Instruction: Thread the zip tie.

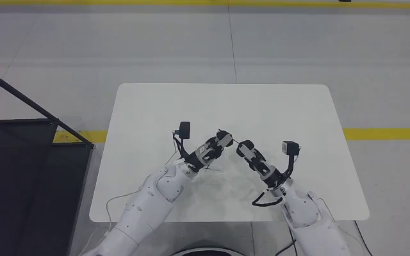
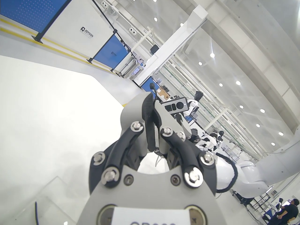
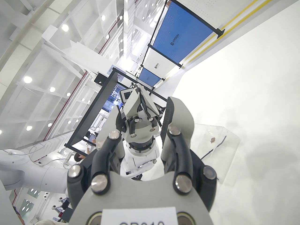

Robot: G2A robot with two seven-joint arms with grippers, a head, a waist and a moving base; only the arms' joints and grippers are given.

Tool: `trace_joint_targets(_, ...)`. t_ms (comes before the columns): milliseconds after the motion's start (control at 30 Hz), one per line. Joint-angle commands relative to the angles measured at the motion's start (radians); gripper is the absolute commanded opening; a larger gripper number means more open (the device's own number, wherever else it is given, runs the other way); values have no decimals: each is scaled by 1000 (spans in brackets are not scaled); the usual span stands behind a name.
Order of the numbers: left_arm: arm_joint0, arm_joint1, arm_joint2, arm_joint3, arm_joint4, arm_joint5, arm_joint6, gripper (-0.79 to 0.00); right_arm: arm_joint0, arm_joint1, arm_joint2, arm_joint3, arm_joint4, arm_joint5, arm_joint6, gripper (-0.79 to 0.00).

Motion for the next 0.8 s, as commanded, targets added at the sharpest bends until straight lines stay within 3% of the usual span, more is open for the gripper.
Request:
trace_joint_targets(0,2,0,-4,-2,0,-1,-3,-785,-3,0,5,-2,0,1,0,-348)
trace_joint_targets(233,3,6,-17,-4,25,-24,-50,-785,-20,2,25,-17,-25,8,-5,-132)
trace_joint_targets(433,6,11,-27,-13,31,-41,-88,-785,-32,4,46,-22,-19,15,-4,0)
trace_joint_targets(767,52,43,-124,-102,16,-46,-161,-785,-37,5,59,-20,-11,27,-15,0)
